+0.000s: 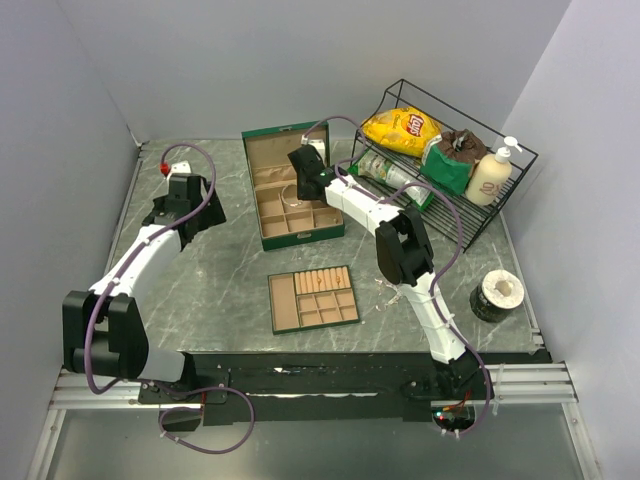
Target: Organize the mixed jewelry
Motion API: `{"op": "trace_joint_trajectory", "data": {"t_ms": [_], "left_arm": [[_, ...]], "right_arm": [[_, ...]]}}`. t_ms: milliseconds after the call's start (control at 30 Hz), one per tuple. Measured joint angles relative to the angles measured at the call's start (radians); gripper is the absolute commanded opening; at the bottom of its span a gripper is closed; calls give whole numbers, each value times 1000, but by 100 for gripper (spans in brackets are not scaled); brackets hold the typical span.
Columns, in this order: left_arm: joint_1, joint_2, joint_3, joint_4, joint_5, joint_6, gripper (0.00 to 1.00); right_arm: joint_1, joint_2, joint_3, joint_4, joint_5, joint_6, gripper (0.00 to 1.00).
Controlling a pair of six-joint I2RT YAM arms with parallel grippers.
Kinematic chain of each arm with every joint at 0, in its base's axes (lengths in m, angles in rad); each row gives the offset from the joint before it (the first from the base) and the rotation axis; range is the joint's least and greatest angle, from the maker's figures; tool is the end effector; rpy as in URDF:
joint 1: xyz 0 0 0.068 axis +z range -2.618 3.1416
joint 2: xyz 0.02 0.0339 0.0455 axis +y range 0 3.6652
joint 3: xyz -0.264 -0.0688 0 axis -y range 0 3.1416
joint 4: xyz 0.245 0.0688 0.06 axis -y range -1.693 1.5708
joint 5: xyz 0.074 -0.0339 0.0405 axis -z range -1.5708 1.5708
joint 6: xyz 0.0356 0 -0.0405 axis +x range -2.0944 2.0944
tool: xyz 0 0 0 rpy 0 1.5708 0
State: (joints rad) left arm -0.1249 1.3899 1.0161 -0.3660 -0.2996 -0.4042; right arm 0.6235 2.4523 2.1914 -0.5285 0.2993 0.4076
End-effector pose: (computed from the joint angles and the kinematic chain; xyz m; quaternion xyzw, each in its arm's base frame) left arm 0.3012 -0.0272 0.2668 -0.1856 0.8875 0.0274 0.4209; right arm 0.4543 0.3138 0.1995 -0.0421 0.9151 0.0657 0.3956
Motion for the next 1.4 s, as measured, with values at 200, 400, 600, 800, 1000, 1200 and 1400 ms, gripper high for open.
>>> {"op": "trace_joint_trajectory", "data": {"t_ms": [200,400,600,800,1000,1200,1400], "left_arm": [[0,3,0,-2,8,0,96],[0,18,7,-7,14,0,97],[0,18,7,-15,14,0,96],[0,23,7,-16,14,1,96],[0,29,8,-17,14,1,97],[0,29,8,-17,14,1,96],[0,29,8,-16,13,0,96]], "right_arm": [[4,-2,-27,14,12,-17,28],[7,-2,-39,26,22,-32,29],[9,-2,-32,18,22,-38,40],[11,-2,-32,20,20,-45,47],[12,-15,-33,16,7,-61,52],[15,-221,-216,24,5,-58,54],[15,-779,-810,123,-36,16,56]]}}
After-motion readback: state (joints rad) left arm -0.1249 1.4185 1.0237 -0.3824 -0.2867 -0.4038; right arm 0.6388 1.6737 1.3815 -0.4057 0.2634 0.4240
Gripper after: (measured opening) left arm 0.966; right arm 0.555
